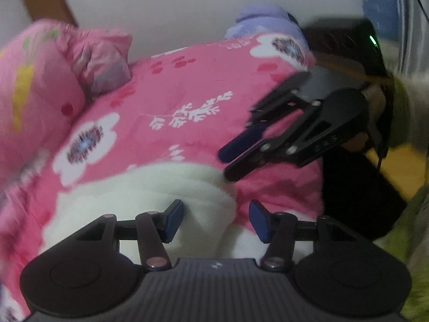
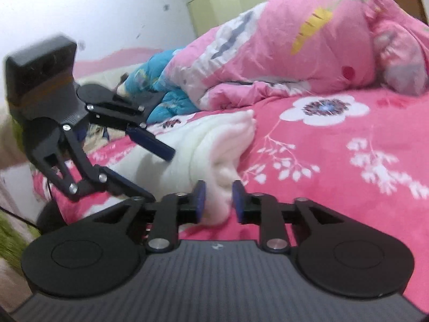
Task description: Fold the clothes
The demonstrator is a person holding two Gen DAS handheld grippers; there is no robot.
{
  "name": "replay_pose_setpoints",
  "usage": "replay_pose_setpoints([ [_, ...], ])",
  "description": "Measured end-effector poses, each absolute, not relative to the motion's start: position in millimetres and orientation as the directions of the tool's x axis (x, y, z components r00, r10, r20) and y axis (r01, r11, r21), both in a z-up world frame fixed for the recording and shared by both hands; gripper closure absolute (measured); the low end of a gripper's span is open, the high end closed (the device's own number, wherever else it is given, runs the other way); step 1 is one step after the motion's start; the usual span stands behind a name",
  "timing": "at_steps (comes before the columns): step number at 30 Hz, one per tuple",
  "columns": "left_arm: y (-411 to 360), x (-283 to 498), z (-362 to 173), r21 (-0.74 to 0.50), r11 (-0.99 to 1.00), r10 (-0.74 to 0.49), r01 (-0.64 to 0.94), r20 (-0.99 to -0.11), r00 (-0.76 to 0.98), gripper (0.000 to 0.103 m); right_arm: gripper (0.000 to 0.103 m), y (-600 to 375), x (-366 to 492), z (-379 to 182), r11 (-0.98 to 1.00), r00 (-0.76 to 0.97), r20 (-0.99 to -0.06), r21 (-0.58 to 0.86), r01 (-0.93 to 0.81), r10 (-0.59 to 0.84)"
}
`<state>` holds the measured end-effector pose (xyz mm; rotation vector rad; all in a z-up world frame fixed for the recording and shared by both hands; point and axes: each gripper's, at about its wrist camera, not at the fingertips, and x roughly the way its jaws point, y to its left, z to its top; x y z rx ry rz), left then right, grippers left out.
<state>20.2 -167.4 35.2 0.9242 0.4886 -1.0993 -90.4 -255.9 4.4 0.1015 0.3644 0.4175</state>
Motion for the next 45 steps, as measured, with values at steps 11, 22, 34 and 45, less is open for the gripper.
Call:
replay_pose_setpoints([
  [11,-171.7,0.6,18.6,0.599,0.215,-0.549,0.771,-0.579,0.603,0.093,0.094,-257.7,-64.2,-1.6,0.872,0.82,-0.304,0.248,-0.423,0.484],
  [22,-158.5,18.5,41.0,0.44,0.301,-0.608,0.846,-0.595,0.526,0.098,0.094,-273.1,-46.2,2.6,0.796,0.776,-0.249,0.375,-0.475,0.58],
  [34,-167.7,13.9,27.3,0.377,0.217,-0.668,0.9,-0.616,0.419,0.103,0.092,-243.0,-36.2,-11.0,0.701,0.601,-0.361,0.392,-0.596,0.713],
  [45,-128.7,20.2,54.7,0.218,0.379,-0.719,0.9,-0.542,0.434,0.056,0.054,-284.0,-75.5,-1.5,0.778,0.737,-0.315,0.451,-0.438,0.598],
])
